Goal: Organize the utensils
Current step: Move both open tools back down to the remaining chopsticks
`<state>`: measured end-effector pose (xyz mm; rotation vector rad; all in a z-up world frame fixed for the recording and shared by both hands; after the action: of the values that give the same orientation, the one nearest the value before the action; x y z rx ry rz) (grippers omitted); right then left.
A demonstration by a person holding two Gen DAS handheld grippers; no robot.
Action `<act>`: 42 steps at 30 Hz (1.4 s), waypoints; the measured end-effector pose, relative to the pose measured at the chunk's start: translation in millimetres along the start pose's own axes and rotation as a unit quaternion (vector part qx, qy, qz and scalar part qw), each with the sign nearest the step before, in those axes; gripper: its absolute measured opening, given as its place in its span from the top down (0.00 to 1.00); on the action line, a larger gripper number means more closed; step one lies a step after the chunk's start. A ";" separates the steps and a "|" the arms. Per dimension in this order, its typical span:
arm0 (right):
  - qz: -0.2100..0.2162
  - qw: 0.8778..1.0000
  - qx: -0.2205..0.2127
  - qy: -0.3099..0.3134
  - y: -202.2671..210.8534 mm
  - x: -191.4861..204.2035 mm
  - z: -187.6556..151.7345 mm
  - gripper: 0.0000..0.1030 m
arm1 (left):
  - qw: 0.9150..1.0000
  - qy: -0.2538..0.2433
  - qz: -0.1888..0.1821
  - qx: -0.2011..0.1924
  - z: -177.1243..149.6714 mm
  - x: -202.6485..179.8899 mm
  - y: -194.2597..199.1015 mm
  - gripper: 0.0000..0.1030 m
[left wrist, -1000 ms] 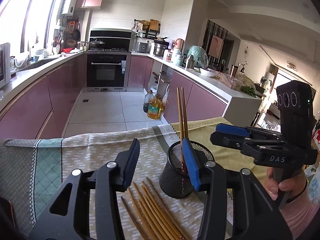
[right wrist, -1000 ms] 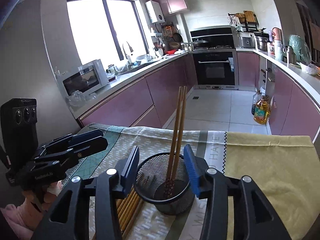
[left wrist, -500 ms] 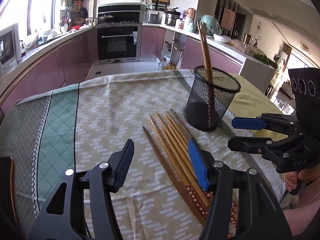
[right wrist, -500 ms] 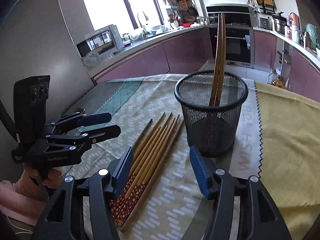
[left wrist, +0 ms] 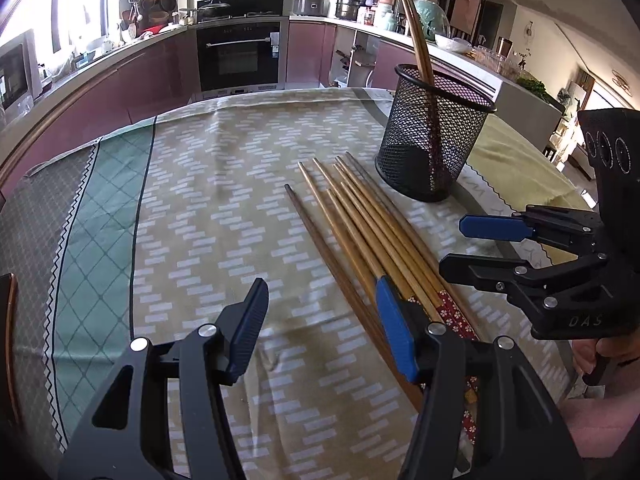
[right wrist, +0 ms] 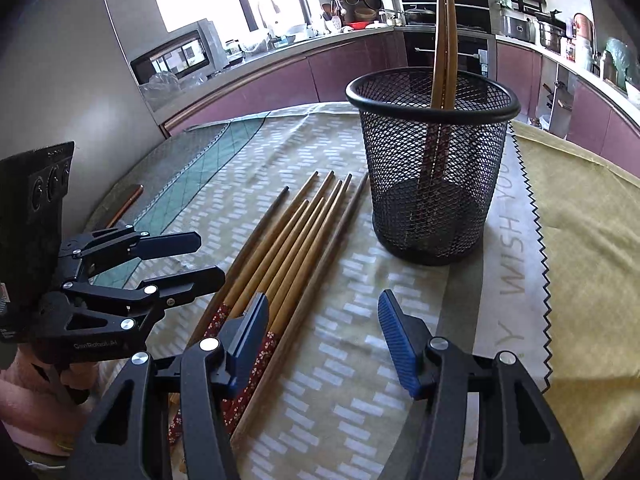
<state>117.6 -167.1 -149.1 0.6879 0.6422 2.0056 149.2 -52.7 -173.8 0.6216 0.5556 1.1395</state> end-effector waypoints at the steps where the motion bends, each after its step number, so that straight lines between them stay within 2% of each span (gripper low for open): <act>1: -0.002 1.000 -0.001 0.001 0.3 -0.1 -0.3 0.48 | 1.000 0.000 0.000 0.002 -1.4 0.1 -0.8 0.46; 27: -0.030 0.999 0.006 0.009 -7.1 -3.6 -5.8 0.57 | 1.000 -0.004 0.005 0.017 -8.2 0.5 -7.0 0.45; 36: -0.039 0.999 0.013 0.011 -8.2 -3.2 -5.1 0.61 | 1.000 0.001 -0.005 0.019 -8.6 4.1 -4.8 0.53; 42: -0.046 0.999 0.016 0.019 -11.8 -1.1 -4.0 0.61 | 1.000 -0.002 -0.005 0.021 -8.6 5.3 -5.4 0.53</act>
<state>122.3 -163.2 -160.1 0.6284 0.7180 1.9306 148.5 -47.9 -184.2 0.6554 0.5796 1.1195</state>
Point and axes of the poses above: each gripper's, at about its wrist camera, not at the fingertips, and y roughly against the way its jaws point, x to its left, z to its top, the point moved 10 cm from there along -y, roughly the way its jaws point, and after that the axes turned 4 degrees about -x, right-handed, at the moved point
